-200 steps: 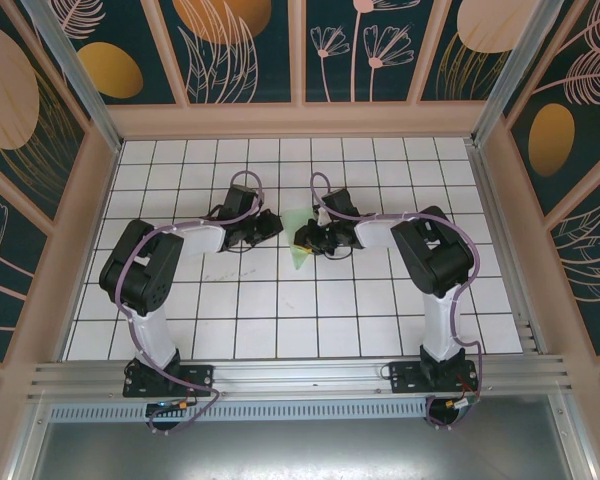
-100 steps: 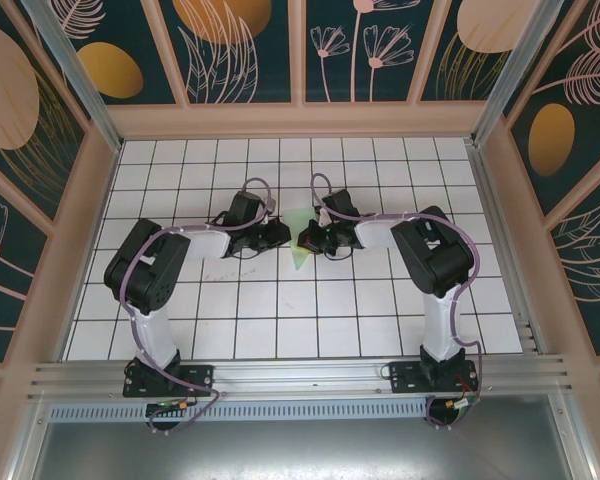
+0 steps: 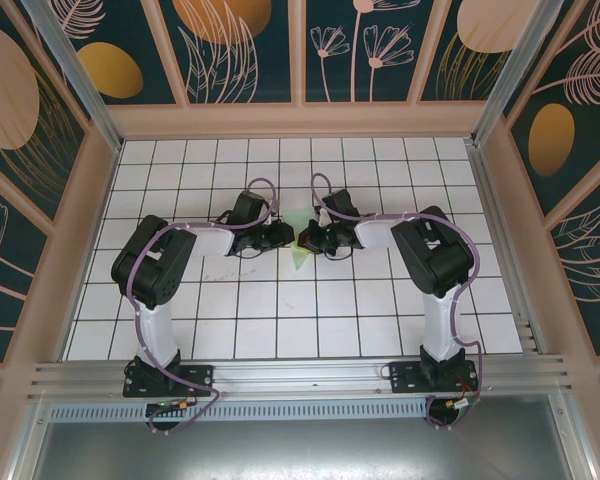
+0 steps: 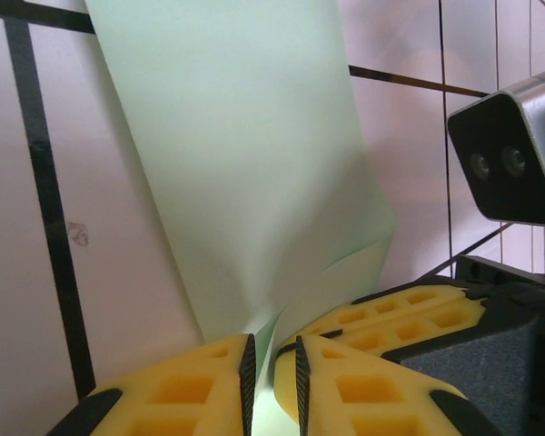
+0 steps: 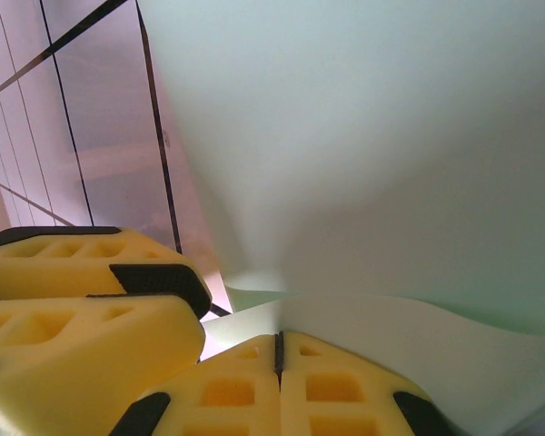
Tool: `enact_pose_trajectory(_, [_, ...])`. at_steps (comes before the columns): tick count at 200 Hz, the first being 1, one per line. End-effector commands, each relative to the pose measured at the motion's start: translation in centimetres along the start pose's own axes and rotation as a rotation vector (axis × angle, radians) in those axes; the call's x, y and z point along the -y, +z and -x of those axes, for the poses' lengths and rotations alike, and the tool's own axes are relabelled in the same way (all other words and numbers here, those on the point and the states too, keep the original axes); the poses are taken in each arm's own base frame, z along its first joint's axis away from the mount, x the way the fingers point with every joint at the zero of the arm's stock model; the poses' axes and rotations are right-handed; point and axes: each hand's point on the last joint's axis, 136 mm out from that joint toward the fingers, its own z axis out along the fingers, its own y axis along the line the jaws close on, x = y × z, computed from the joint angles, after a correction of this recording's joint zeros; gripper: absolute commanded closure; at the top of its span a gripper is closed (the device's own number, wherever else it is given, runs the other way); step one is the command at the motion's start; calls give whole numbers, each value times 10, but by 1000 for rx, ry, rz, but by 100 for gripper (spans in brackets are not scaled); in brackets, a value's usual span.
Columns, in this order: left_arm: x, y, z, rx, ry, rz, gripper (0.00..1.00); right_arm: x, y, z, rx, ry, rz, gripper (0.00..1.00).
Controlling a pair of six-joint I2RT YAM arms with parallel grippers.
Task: Fold a paper plane with a square sheet of paper (pick it up from the middle)
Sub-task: Third fold the triangle at the center of the table.
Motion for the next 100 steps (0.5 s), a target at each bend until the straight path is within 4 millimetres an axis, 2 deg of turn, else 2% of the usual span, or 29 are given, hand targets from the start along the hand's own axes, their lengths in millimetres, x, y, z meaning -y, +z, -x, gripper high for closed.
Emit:
enact_pose_trajectory(1, [-6, 2, 0, -4, 29, 39, 77, 20, 4, -10, -25, 20, -60, 99])
enact_pose_trajectory(62, [-4, 7, -7, -38, 37, 8, 81, 19, 5, -10, -27, 20, -54, 99])
enact_pose_trajectory(100, [-6, 11, -11, -58, 35, 2, 84, 11, 3, -8, -26, 14, -31, 99])
